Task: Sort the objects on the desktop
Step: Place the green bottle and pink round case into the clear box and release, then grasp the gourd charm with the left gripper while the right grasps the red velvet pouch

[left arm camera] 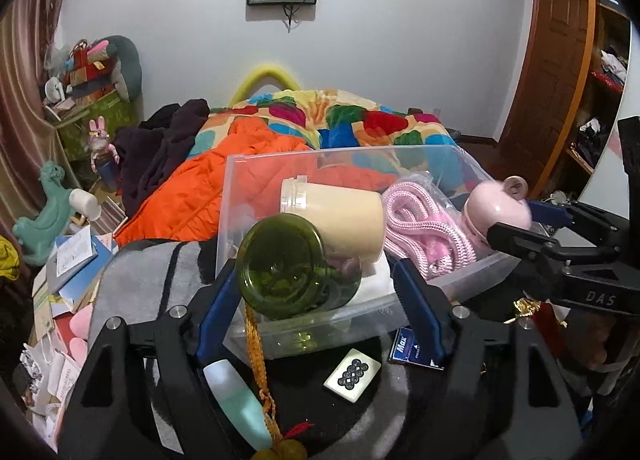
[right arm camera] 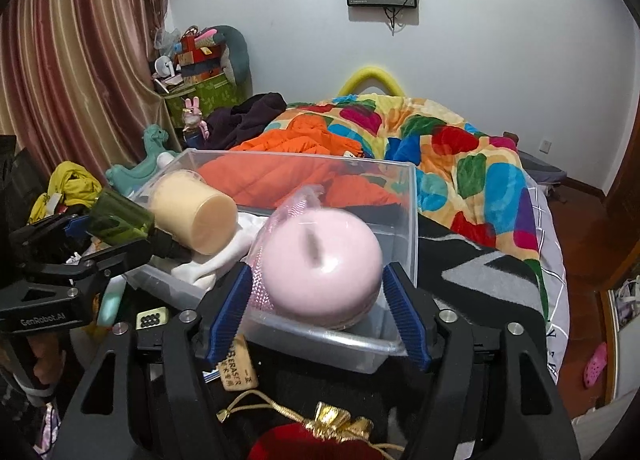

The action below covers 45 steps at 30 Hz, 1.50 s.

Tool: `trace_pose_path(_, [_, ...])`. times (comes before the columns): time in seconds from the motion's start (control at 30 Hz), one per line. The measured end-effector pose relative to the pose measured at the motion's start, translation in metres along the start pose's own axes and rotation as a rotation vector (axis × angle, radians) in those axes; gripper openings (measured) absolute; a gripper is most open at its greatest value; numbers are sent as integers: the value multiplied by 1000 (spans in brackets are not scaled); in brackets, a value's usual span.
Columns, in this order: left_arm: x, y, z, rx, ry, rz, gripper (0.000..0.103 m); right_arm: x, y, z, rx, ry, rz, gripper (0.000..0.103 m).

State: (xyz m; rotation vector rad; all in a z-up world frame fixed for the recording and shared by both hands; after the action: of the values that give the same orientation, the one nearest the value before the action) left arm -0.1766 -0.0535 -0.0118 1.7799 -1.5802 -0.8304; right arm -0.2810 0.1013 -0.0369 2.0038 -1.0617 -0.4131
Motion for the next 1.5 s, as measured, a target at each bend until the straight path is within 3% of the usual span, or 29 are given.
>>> trace_pose_path(0.33, [0,2,-22,-17,-6,-8,77,5,-3,-31,-53,-5,-10,76])
trace_pose_path(0.67, [19,-7,-55,-33,30,-8,89,-1,-18,-57,-59,-23,-27,81])
trace_pose_path(0.97, [38,-42,-51,74,80,5,89,-1,-44,-59,-7,-32,-44,81])
trace_pose_path(1.17, [40,-71,-37,214,56,43,89,0,-67,-53,53,-44,-64,81])
trace_pose_path(1.3, [36,-84,-33,243,60,67,89,3,-82,-47,97,-18,-71,81])
trace_pose_path(1.43, [33,-88,-25,270,14,39,89,8,-96,-37,151,-8,-75,81])
trace_pose_path(1.47, [32,-89,-22,273,5,34,86,9,-97,-35,159,-7,-76,81])
trace_pose_path(1.5, [31,-89,-19,277,8,29,77,9,-100,-32,167,-4,-72,81])
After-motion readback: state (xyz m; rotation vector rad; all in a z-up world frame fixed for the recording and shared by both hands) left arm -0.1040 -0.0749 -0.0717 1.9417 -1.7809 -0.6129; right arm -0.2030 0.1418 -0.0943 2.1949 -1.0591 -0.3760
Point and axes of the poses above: each gripper's, at about its wrist camera, not at the fingertips, and z roughly the way its jaws point, x to its left, y to its top, the point moved 1 cm from there along z, roughly the way its jaws point, and after that the axes turned 3 degrees about -x, right-handed, at the moved point
